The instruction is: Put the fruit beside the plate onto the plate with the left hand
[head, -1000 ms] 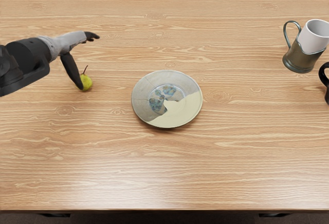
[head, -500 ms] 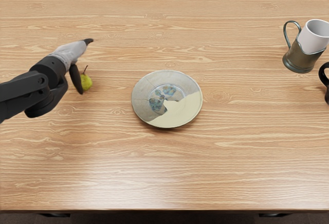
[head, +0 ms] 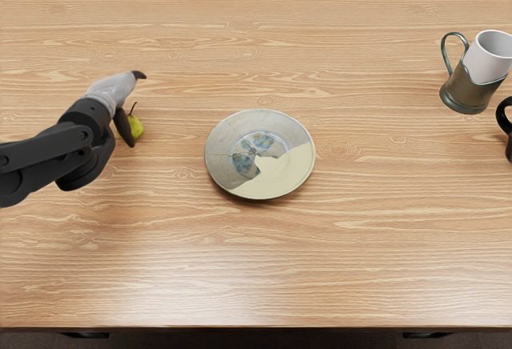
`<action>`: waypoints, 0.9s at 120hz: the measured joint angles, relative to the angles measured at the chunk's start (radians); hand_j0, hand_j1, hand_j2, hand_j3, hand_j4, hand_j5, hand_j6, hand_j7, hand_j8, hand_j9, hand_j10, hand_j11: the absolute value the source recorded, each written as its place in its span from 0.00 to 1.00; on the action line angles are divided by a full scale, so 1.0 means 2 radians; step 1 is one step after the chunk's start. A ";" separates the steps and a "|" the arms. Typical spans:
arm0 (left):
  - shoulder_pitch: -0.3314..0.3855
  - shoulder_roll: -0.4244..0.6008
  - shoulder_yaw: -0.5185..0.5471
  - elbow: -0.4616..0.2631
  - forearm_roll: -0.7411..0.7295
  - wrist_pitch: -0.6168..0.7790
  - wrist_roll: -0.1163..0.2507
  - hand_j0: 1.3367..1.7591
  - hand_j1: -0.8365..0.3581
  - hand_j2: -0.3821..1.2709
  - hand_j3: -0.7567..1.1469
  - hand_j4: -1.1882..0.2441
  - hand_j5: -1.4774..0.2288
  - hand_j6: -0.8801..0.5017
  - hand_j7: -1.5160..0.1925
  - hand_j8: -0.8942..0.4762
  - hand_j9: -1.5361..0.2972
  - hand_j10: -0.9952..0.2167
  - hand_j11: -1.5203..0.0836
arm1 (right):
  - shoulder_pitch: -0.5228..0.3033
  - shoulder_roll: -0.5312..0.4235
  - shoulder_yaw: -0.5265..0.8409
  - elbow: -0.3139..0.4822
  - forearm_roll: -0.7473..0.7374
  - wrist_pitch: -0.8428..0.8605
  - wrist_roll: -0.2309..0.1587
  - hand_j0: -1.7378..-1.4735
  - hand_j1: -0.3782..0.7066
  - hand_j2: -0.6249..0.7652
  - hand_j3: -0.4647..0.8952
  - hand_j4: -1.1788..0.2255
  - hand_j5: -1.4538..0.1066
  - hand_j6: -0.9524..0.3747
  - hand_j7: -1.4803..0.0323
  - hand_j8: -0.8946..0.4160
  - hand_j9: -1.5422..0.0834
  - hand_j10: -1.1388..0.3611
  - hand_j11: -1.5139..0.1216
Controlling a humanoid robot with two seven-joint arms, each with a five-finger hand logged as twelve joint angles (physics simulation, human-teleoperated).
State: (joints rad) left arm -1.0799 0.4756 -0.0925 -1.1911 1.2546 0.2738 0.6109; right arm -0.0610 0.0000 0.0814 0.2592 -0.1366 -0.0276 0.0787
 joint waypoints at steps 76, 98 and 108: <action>0.014 -0.002 0.000 0.002 0.000 0.001 0.000 0.76 0.62 0.28 0.40 0.56 0.58 0.36 0.60 0.38 0.57 0.51 0.64 | 0.000 0.000 0.000 0.000 0.000 0.000 0.000 0.30 0.04 0.45 0.34 0.83 0.92 0.71 0.97 0.67 0.94 0.75 0.91; 0.022 -0.002 0.000 0.002 0.000 0.028 0.000 0.76 0.60 0.28 0.40 0.55 0.56 0.35 0.58 0.36 0.56 0.49 0.63 | 0.000 0.000 0.000 0.000 0.000 0.000 0.000 0.30 0.04 0.45 0.34 0.83 0.92 0.71 0.97 0.67 0.94 0.75 0.91; 0.027 -0.002 0.001 0.002 0.000 0.037 0.000 0.76 0.59 0.28 0.40 0.55 0.56 0.34 0.58 0.36 0.55 0.49 0.62 | 0.000 0.000 0.000 0.000 0.000 0.000 0.000 0.30 0.04 0.45 0.34 0.83 0.92 0.71 0.97 0.67 0.94 0.75 0.91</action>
State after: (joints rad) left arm -1.0264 0.4709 -0.0914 -1.1873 1.2541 0.3475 0.6109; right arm -0.0612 0.0000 0.0814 0.2592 -0.1366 -0.0276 0.0787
